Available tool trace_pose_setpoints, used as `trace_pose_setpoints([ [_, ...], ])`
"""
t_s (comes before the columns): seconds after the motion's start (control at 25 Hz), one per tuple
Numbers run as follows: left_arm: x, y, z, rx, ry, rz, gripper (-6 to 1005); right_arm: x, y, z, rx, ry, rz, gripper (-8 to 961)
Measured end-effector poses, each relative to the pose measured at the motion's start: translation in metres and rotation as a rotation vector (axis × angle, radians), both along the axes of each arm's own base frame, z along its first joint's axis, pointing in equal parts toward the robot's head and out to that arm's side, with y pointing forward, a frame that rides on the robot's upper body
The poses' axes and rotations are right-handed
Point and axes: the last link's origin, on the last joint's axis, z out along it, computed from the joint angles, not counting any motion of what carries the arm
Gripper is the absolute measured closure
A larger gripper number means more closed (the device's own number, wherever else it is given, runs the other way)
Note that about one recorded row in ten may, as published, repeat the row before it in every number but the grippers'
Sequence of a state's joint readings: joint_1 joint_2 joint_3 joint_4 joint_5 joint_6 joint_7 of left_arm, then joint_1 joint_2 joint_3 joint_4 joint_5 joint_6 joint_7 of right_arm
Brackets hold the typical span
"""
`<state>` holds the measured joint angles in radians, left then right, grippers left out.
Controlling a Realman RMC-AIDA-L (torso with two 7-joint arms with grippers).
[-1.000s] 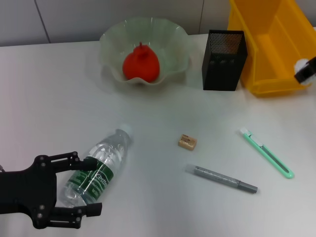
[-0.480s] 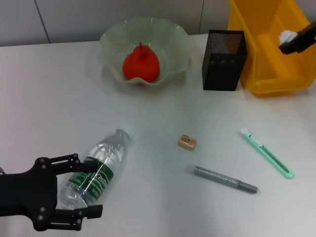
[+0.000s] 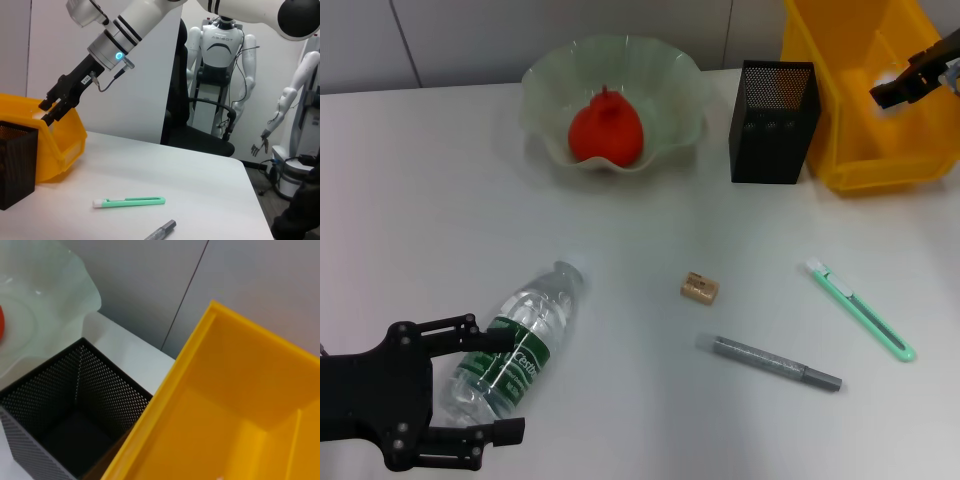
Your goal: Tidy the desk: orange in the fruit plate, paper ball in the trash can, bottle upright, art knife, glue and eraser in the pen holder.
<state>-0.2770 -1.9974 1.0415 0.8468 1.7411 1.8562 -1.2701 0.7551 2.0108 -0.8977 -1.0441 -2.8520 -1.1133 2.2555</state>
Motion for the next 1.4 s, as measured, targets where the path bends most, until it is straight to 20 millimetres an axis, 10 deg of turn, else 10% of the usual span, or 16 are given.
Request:
trace_pose_setpoints([
  [0.44,0.001,0.003,0.001,0.013,-0.006,0.001,160,-0.015,-0.021,0.006,-0.049,0.023,-0.037,180],
  [0.88,0.000,0.007,0.009,0.037,-0.012,0.031,160,-0.040,-0.090,0.004,-0.321,0.097,-0.134,183],
  [1.4,0.015,0.028,0.013,0.021,0.098,0.148,161,-0.018,-0.120,-0.014,-0.469,0.228,-0.056,185],
])
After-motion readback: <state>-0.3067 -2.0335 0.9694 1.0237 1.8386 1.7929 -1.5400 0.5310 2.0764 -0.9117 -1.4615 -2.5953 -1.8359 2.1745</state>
